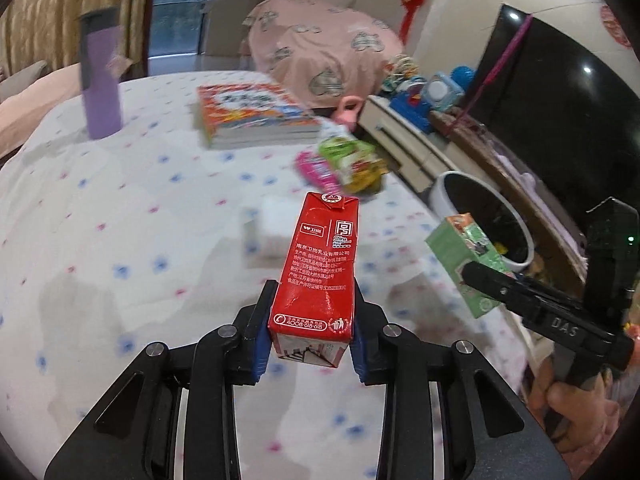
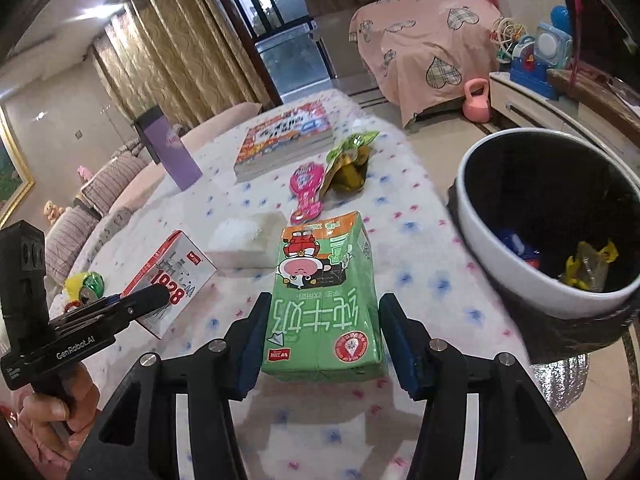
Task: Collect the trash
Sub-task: 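Carry both cartons over the trash bin and open both tools to drop them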
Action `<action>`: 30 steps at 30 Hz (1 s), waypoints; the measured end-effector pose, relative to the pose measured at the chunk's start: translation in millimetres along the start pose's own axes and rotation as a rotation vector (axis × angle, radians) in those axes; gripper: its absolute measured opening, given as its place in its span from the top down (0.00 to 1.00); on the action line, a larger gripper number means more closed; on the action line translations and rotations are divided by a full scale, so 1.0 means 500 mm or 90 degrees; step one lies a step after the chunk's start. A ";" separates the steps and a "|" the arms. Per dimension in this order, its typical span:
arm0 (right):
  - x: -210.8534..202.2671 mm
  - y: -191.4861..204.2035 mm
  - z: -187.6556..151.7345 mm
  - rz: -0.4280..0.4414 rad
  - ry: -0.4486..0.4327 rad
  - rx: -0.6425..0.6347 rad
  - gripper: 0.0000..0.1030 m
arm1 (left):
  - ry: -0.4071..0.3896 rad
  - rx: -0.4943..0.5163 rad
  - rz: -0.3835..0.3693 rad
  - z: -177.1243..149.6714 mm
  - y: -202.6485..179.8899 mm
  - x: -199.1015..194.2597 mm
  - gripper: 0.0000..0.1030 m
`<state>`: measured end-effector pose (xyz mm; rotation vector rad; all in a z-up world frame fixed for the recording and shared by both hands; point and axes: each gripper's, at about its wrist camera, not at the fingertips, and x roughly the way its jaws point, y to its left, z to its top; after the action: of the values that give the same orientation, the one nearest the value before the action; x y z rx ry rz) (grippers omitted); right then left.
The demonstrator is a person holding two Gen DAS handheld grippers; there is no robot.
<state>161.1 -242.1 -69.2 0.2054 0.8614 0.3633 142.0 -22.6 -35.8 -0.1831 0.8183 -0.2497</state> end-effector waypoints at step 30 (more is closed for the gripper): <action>-0.140 -0.271 0.072 -0.109 -0.107 0.110 0.48 | 0.029 0.180 -0.104 0.109 -0.353 0.153 0.70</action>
<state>178.0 -395.0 -40.8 0.3156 0.7380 0.1101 206.4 -209.7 -7.3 0.0214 0.8050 -0.5204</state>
